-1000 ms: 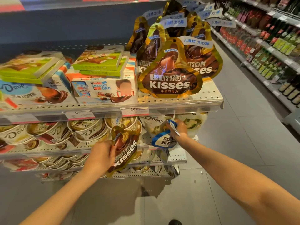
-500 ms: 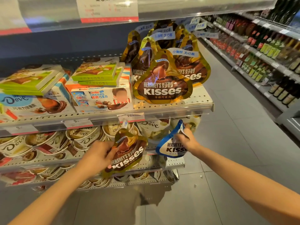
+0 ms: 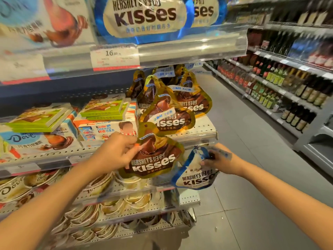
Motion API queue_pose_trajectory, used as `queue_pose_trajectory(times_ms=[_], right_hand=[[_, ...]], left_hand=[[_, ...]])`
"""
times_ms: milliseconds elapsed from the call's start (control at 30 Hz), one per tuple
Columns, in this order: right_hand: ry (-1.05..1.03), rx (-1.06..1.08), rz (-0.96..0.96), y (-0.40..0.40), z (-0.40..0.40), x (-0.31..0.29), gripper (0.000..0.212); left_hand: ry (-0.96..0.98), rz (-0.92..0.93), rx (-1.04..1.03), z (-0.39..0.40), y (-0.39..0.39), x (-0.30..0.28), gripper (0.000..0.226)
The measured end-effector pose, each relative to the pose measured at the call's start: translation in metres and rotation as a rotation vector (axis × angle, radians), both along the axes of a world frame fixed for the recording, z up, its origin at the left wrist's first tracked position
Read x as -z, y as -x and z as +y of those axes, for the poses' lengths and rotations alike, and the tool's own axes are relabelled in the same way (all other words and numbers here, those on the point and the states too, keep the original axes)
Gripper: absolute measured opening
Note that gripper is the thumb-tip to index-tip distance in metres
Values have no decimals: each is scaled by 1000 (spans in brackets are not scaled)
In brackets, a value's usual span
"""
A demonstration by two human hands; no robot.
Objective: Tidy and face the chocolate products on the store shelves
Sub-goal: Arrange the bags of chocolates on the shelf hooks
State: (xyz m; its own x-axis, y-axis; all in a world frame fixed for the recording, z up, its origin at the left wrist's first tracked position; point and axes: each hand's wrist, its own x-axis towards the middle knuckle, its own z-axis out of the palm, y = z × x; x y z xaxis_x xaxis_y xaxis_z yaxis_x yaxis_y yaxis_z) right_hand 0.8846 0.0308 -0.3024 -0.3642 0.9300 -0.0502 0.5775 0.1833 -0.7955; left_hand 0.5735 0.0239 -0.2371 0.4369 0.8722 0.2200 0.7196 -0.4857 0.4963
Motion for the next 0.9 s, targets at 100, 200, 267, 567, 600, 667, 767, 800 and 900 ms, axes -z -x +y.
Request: queue_pose_trajectory(times_ms=[100, 200, 267, 567, 600, 667, 767, 800, 900], right_hand=[[-90, -26, -85, -6, -6, -12, 18], [-158, 8, -73, -11, -10, -22, 15], [-215, 18, -38, -12, -12, -32, 14], [-307, 68, -35, -19, -8, -54, 16], [-305, 72, -30, -19, -9, -55, 16], [-283, 81, -7, -21, -9, -55, 16], [-260, 88, 25, -25, -10, -56, 17], [-252, 90, 36, -25, -10, -56, 17], [-253, 88, 43, -27, -10, -58, 14]], left_hand=[[-25, -37, -9, 5, -27, -20, 33], [-140, -36, 0, 20, -55, -33, 38], [-200, -33, 5, 35, -72, -35, 41], [-304, 24, -39, 80, -134, -23, 35], [-302, 21, -51, 83, -139, -22, 32], [-308, 23, -56, 86, -147, -20, 32], [-337, 48, -56, 88, -155, -16, 32], [-340, 59, -63, 89, -156, -15, 32], [-349, 85, -94, 92, -158, -16, 31]])
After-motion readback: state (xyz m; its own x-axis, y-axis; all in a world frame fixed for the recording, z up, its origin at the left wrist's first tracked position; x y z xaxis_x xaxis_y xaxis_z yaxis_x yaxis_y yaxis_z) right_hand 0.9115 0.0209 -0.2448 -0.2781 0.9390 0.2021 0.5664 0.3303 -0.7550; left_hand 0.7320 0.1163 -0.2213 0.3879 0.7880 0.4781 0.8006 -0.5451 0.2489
